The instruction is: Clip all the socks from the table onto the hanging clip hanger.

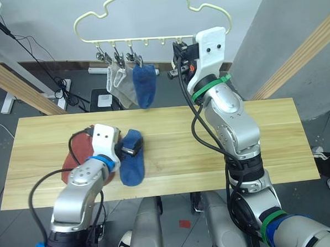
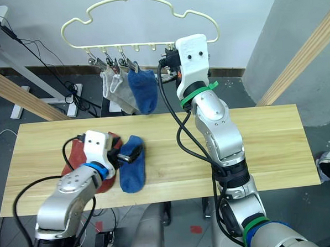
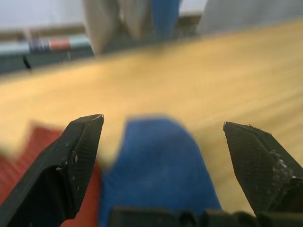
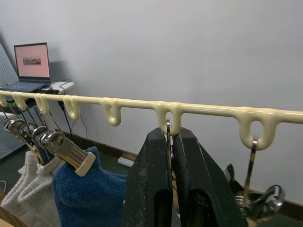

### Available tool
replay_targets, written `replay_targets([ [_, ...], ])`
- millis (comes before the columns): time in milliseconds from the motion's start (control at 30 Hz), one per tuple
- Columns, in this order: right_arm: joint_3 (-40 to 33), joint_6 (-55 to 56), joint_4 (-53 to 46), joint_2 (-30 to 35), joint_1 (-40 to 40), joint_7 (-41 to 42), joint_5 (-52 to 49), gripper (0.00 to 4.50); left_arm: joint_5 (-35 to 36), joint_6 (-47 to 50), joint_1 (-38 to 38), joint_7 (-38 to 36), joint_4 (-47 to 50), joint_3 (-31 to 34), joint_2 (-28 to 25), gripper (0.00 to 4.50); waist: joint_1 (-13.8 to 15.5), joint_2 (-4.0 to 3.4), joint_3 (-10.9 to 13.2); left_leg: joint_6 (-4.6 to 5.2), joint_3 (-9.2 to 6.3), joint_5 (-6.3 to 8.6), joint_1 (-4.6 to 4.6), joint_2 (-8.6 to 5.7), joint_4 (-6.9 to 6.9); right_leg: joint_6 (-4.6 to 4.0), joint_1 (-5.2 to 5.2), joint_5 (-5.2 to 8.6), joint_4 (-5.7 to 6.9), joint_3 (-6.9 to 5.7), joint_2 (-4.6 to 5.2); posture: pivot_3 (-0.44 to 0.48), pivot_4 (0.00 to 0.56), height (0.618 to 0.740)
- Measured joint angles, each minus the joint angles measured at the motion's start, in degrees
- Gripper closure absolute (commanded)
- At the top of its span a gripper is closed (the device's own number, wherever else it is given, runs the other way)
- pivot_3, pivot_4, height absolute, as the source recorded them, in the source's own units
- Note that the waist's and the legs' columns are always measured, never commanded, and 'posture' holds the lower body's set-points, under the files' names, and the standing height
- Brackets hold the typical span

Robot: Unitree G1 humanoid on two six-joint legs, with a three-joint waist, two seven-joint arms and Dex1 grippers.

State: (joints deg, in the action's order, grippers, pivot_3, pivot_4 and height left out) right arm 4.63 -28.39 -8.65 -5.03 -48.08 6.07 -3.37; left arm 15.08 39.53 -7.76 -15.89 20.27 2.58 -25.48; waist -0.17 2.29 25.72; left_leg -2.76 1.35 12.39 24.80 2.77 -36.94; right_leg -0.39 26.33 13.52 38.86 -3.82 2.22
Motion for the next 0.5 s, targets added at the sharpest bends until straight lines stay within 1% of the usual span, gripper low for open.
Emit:
replay_targets([
  [100, 0.01, -0.08, 0.0, 0.07, 0.0, 0.06, -0.07, 4.5, -0.83, 0.23, -0.52, 0.49, -1.19, -1.85, 1.54, 0.06, -0.01, 0.0, 0.0, 0.1, 0.01, 0.05, 0.0, -0.01, -0.01, 0.0, 0.0, 0.0, 0.01, 0.02, 0.0, -0.045, 0.455, 0.735],
  [233, 0.32, -0.3, 0.0, 0.08, -0.01, 0.12, -0.14, 4.5, -2.95, 0.38, -3.54, 4.23, -6.09, -1.73, 5.16, 0.06, -0.19, 0.0, 0.0, 0.2, 0.01, 0.11, 0.0, 0.0, -0.02, 0.0, 0.01, 0.0, 0.02, 0.01, 0.0, -0.056, 0.459, 0.735],
  [333, 0.39, -0.83, -0.01, 0.09, -0.01, 0.11, -0.14, 4.5, -2.78, 0.06, -4.63, 5.9, -7.47, -0.8, 9.1, 0.06, -0.18, 0.0, 0.0, 0.2, 0.03, 0.11, 0.01, -0.01, -0.02, -0.01, 0.0, 0.0, 0.0, 0.02, 0.01, -0.065, 0.46, 0.735],
  [400, 0.69, -1.06, -0.01, 0.08, -0.01, 0.11, -0.15, 4.5, -2.95, 0.38, -4.96, 7.08, -7.48, -0.62, 9.92, 0.06, -0.3, 0.0, 0.0, 0.2, 0.03, 0.11, 0.0, -0.01, -0.01, -0.01, 0.0, -0.01, 0.0, 0.02, 0.01, -0.066, 0.462, 0.735],
  [500, 0.89, -1.17, -0.13, 0.11, -0.01, 0.1, -0.15, 4.5, -4.02, 0.8, -4.73, 7.74, -7.46, -0.61, 9.63, 0.06, -0.57, 0.0, 0.0, 0.2, 0.02, 0.11, 0.0, 0.0, 0.0, 0.0, 0.0, 0.0, 0.01, 0.01, 0.01, -0.07, 0.462, 0.735],
])
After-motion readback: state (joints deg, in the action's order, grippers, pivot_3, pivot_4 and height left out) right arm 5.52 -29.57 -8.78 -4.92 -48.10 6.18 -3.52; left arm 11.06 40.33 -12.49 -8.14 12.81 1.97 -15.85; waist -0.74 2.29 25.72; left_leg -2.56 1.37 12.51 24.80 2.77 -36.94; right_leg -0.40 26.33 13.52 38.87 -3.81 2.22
